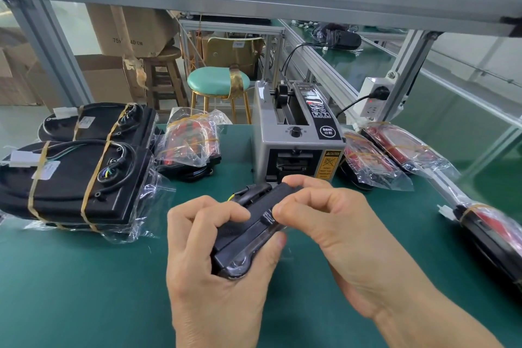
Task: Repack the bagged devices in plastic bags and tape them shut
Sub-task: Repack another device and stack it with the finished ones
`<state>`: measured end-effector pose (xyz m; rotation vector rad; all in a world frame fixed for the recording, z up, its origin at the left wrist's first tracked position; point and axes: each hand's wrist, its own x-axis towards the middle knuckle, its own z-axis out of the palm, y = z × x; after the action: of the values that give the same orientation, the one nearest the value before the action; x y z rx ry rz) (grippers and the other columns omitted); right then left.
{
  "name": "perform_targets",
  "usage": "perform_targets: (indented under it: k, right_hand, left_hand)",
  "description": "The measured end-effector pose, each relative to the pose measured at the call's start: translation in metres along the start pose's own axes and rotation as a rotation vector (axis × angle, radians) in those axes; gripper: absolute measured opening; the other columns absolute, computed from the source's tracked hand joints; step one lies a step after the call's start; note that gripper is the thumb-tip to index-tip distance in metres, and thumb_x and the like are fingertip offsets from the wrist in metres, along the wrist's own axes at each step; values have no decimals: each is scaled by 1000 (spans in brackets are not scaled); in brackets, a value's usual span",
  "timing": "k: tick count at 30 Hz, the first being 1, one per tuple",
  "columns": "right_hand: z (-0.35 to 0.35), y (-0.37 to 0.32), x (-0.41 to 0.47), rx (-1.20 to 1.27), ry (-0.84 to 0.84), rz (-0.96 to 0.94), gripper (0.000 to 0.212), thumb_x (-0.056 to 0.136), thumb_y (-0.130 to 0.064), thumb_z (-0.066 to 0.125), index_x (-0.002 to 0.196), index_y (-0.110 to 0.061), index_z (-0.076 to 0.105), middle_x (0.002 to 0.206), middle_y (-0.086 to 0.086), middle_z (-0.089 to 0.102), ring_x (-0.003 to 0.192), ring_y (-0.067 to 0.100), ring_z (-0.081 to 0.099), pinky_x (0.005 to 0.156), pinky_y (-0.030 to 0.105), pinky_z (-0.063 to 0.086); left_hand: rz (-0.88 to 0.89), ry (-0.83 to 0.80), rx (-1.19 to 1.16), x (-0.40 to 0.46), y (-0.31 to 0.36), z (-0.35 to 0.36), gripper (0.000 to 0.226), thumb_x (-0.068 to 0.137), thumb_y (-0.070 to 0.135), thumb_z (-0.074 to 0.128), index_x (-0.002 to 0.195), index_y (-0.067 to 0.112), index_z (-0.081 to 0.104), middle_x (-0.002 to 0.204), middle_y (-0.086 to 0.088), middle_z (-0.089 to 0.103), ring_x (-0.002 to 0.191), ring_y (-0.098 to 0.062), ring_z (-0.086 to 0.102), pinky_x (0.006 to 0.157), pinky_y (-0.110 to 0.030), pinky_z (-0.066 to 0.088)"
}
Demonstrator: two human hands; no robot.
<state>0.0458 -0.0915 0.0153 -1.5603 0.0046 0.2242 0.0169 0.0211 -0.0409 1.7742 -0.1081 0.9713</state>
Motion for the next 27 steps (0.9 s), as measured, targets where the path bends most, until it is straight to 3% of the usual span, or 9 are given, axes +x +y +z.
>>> perform_targets:
  k: [2, 5, 12, 16, 22, 27]
  right_hand:
    - [1, 1, 1, -29, 21, -18, 7, 58, -18, 69, 53, -14, 72, 114, -8, 63, 107, -17, 49, 79, 18, 35]
    - [3, 2, 1, -62, 43, -42, 8, 56, -21, 68, 53, -15, 72, 112, -10, 62, 106, -17, 50, 81, 21, 36]
    - [3, 5, -1, -96, 78, -73, 6, 58, -21, 69, 54, -18, 72, 110, -18, 59, 106, -13, 52, 84, 23, 38]
    - [0, 7, 0, -99, 97, -79, 7, 60, -17, 70, 53, -18, 71, 108, -17, 61, 101, -13, 54, 81, 23, 39]
    - [-3, 6, 2, 81, 9, -9, 8, 63, -16, 70, 56, -13, 72, 115, -8, 61, 106, -11, 54, 86, 23, 39]
    - [-2, 4, 2, 126, -43, 18, 9, 63, -16, 71, 55, -12, 71, 124, 1, 59, 112, -13, 50, 88, 22, 37]
  left_hand:
    - [7, -6, 13, 0, -1, 0, 36, 55, 20, 84, 84, 22, 62, 95, -3, 48, 80, -4, 57, 69, -5, 43]
    - [-2, -18, 3, 0, 0, 0, 24, 61, 33, 79, 82, 29, 67, 96, -4, 48, 78, -7, 57, 70, -7, 44]
    - [-10, -8, 46, -1, 1, 1, 31, 63, 38, 75, 93, 32, 69, 98, -4, 46, 80, -11, 54, 70, -14, 46]
    - [5, -29, 58, -1, 2, 0, 12, 63, 39, 74, 74, 38, 69, 97, -4, 46, 81, -11, 54, 71, -14, 45]
    - [3, 10, 66, 0, 0, -1, 33, 61, 38, 75, 90, 26, 67, 94, -5, 48, 83, -7, 55, 72, -8, 44]
    - [-54, 45, 14, -1, -1, -2, 44, 58, 38, 78, 95, 34, 54, 96, -2, 52, 82, -23, 61, 69, -19, 50]
